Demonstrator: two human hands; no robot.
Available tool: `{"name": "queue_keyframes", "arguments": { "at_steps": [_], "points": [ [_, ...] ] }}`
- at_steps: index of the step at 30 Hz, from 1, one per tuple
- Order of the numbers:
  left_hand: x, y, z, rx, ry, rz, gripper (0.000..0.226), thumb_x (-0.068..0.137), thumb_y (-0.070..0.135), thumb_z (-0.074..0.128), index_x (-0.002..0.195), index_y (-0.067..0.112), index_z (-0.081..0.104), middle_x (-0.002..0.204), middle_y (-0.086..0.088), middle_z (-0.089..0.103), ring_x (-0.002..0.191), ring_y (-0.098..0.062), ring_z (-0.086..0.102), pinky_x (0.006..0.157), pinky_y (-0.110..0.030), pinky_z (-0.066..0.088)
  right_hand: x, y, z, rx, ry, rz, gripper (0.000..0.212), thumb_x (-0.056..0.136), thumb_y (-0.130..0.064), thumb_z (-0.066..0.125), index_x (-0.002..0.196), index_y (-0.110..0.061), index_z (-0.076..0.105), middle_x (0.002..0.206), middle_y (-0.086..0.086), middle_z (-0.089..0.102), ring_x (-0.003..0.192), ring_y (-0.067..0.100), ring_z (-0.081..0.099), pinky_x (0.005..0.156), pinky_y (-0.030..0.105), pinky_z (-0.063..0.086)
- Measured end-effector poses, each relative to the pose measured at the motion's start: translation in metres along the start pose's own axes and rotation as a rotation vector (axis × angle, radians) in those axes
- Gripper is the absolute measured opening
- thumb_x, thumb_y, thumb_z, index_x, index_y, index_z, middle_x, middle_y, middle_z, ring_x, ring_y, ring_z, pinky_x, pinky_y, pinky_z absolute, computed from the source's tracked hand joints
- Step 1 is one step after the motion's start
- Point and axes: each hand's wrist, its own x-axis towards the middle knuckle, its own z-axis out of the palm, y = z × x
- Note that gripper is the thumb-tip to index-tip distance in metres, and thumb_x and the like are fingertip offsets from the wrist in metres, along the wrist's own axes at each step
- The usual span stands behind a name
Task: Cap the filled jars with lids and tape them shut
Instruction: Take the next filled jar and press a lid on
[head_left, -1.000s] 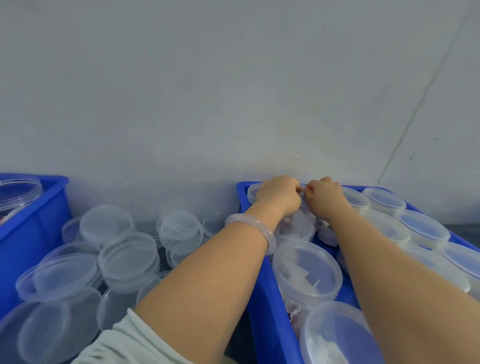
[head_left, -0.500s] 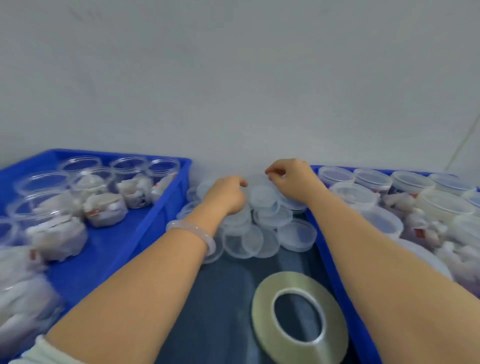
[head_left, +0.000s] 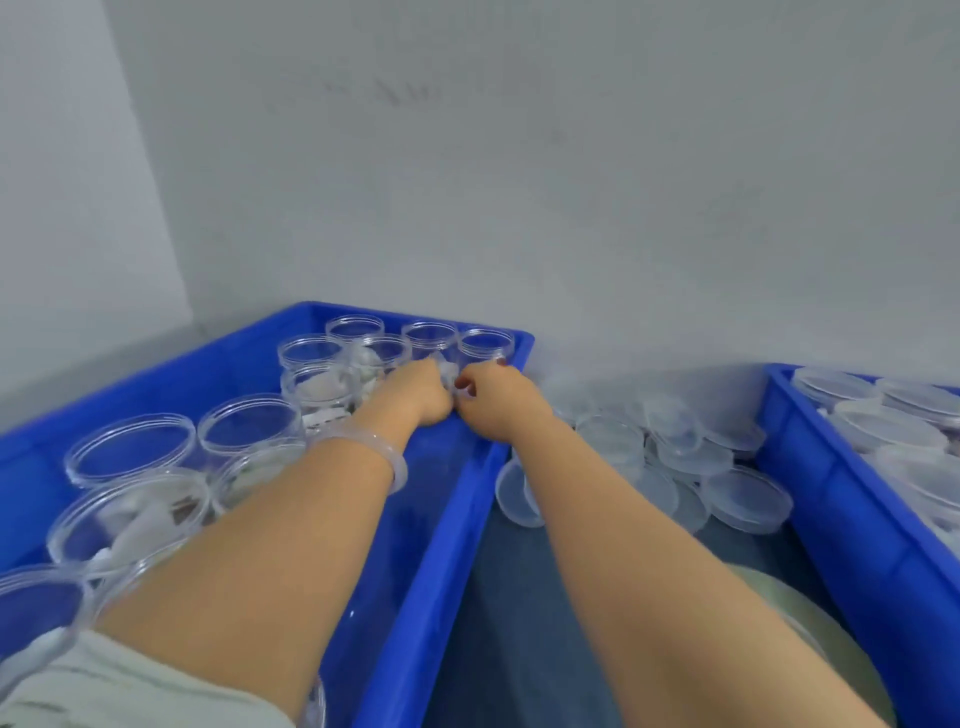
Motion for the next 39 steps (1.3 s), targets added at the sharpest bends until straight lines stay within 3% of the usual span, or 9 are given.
{"name": "queue_keyframes", "arguments": {
  "at_steps": [5, 10, 17, 23, 25, 27, 31, 36, 39],
  "points": [
    [0.047, 0.002, 0.013, -0.046, -0.011, 0.088, 0.030, 0.091, 0.012, 0.054, 0.119, 0.006, 0.055, 0.129, -0.014, 0.056, 0.114, -0.031, 0.055, 0.096, -0.044, 0.045, 0.043, 0.016, 0.004, -0.056, 0.070, 0.068, 0.020, 0.086, -0.011, 0.049, 0.102, -0.004, 0.059, 0.114, 0.017, 0.058, 0.108, 0.033, 0.052, 0.078, 0.034, 0.042],
    [0.103, 0.013, 0.027, 0.009, 0.022, 0.183, 0.059, 0.094, 0.008, 0.049, 0.148, 0.013, 0.026, 0.159, -0.013, 0.014, 0.139, -0.031, 0.031, 0.109, -0.038, 0.033, 0.091, 0.042, 0.003, -0.059, 0.067, 0.080, 0.033, 0.088, -0.011, 0.046, 0.119, -0.002, 0.051, 0.131, 0.015, 0.050, 0.127, 0.031, 0.040, 0.096, 0.037, 0.038],
    [0.117, 0.006, 0.051, 0.130, 0.090, 0.255, 0.041, 0.091, 0.010, 0.054, 0.130, 0.006, 0.043, 0.157, -0.012, 0.013, 0.145, -0.030, 0.008, 0.114, -0.038, 0.023, 0.107, 0.052, 0.015, -0.137, 0.068, 0.130, 0.021, 0.088, -0.021, 0.047, 0.103, -0.013, 0.058, 0.120, 0.012, 0.056, 0.125, 0.029, 0.038, 0.102, 0.034, 0.034],
    [0.079, 0.009, 0.021, -0.227, 0.255, 0.290, 0.010, 0.090, 0.007, 0.055, 0.100, 0.009, 0.056, 0.152, -0.014, 0.020, 0.133, -0.029, 0.037, 0.099, -0.027, 0.034, 0.071, 0.038, -0.014, 0.323, 0.177, 0.018, 0.020, 0.091, -0.019, 0.056, 0.104, -0.007, 0.063, 0.145, 0.021, 0.035, 0.142, 0.018, 0.021, 0.102, 0.025, 0.030],
    [0.059, 0.016, 0.000, -0.358, 0.362, 0.361, 0.008, 0.085, 0.004, 0.061, 0.087, 0.008, 0.054, 0.148, -0.016, 0.024, 0.127, -0.030, 0.043, 0.092, -0.023, 0.035, 0.056, 0.025, -0.037, 0.453, 0.277, -0.002, 0.015, 0.087, -0.023, 0.065, 0.090, -0.008, 0.061, 0.109, 0.012, 0.060, 0.126, 0.018, 0.040, 0.099, 0.026, 0.033],
    [0.036, 0.031, -0.022, -0.441, 0.495, 0.425, 0.009, 0.081, 0.001, 0.065, 0.088, 0.000, 0.058, 0.140, -0.020, 0.030, 0.125, -0.028, 0.044, 0.089, -0.016, 0.034, 0.040, 0.007, -0.063, 0.507, 0.316, -0.001, 0.020, 0.082, -0.024, 0.069, 0.072, -0.017, 0.053, 0.075, -0.004, 0.054, 0.091, 0.020, 0.054, 0.074, 0.025, 0.043],
    [-0.015, 0.072, -0.044, -0.680, 0.660, 0.479, 0.046, 0.076, 0.010, 0.065, 0.119, -0.004, 0.052, 0.128, -0.023, 0.042, 0.120, -0.029, 0.044, 0.093, -0.006, 0.028, -0.008, -0.011, -0.106, 0.583, 0.400, 0.003, 0.027, 0.076, -0.022, 0.073, 0.064, -0.022, 0.049, 0.063, -0.005, 0.050, 0.067, 0.015, 0.051, 0.061, 0.028, 0.044],
    [-0.072, 0.104, 0.004, -1.070, 0.367, 0.340, 0.090, 0.078, 0.020, 0.068, 0.149, 0.008, 0.015, 0.130, -0.005, 0.048, 0.110, -0.005, 0.054, 0.084, -0.011, 0.041, -0.089, 0.011, -0.110, 0.538, 0.390, 0.085, 0.025, 0.073, -0.020, 0.073, 0.062, -0.021, 0.050, 0.059, -0.006, 0.051, 0.057, 0.011, 0.050, 0.054, 0.025, 0.043],
    [-0.099, 0.106, 0.066, -1.150, 0.271, 0.241, 0.080, 0.076, 0.020, 0.073, 0.141, 0.014, 0.028, 0.107, 0.013, 0.055, 0.089, 0.000, 0.058, 0.066, -0.003, 0.042, -0.137, 0.039, -0.080, 0.537, 0.315, 0.182, 0.030, 0.075, -0.015, 0.074, 0.059, -0.020, 0.049, 0.056, -0.006, 0.048, 0.056, 0.009, 0.045, 0.056, 0.022, 0.042]
  ]
}}
